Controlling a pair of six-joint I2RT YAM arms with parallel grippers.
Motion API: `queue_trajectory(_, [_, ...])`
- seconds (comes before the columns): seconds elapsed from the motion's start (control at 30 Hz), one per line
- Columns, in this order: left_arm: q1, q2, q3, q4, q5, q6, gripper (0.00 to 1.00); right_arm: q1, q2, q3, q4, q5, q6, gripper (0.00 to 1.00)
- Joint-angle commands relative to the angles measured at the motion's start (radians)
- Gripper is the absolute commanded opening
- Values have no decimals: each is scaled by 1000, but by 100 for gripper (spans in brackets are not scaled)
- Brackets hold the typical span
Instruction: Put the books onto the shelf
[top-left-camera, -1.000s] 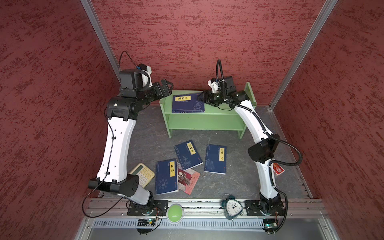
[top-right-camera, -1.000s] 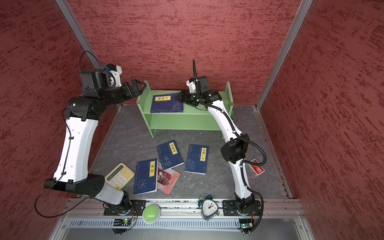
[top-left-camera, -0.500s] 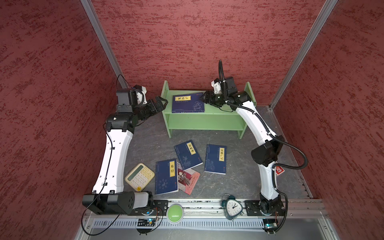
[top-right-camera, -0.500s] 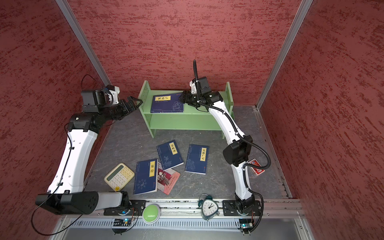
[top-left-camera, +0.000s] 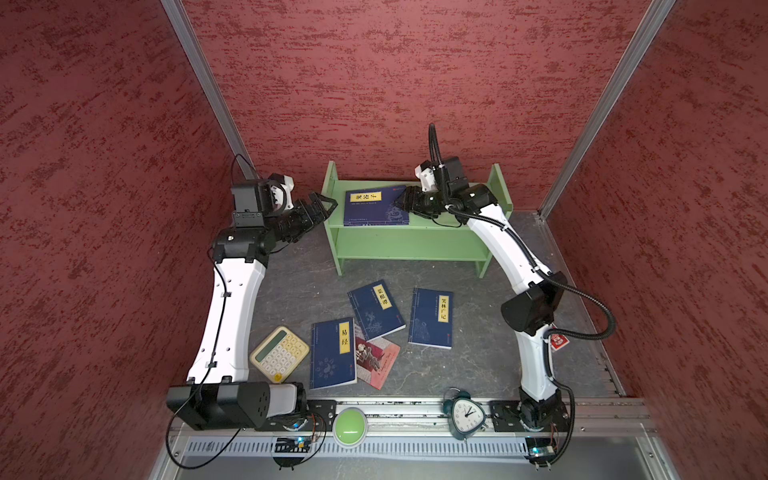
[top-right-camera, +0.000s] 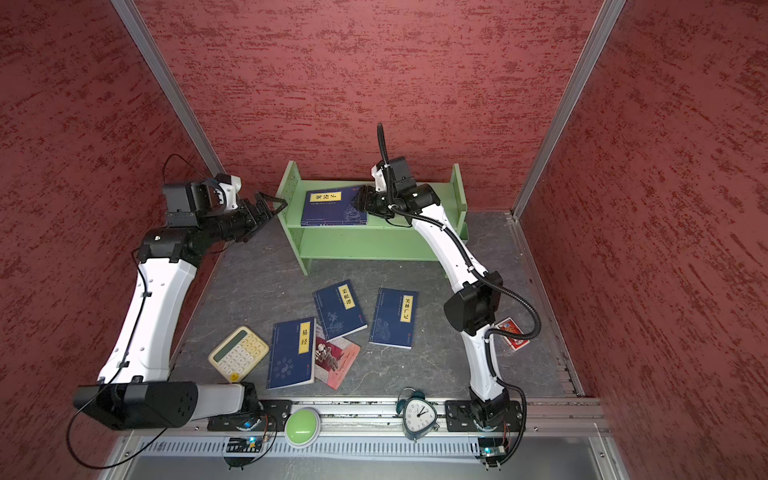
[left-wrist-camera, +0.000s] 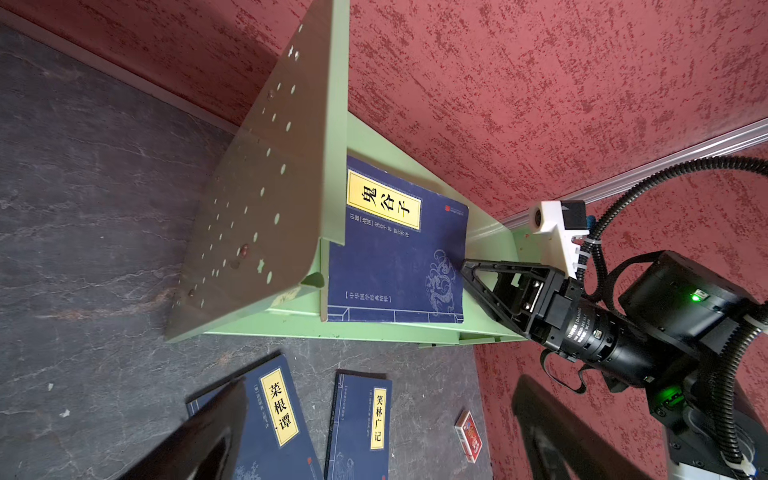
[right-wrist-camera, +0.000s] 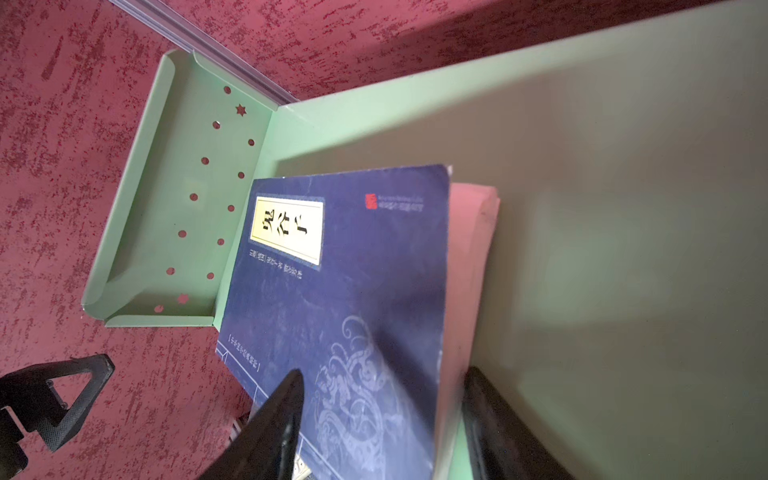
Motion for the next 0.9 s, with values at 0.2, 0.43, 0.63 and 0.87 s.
queue_trajectory(0.2, [5, -15, -33, 45, 41, -31, 99, 26, -41, -58, 13, 1, 35, 59])
queue_trajectory(0.43, [-19, -30, -122, 91, 145, -55, 99, 28, -19, -34, 31, -8, 41, 59])
queue_trajectory(0.63, [-26, -35, -139, 102, 161, -48, 99, 28, 30, 27, 24, -28, 48, 59])
queue_trajectory(0.87, [-30, -37, -158, 116, 174, -55, 99, 29, 34, 28, 53, -47, 67, 59])
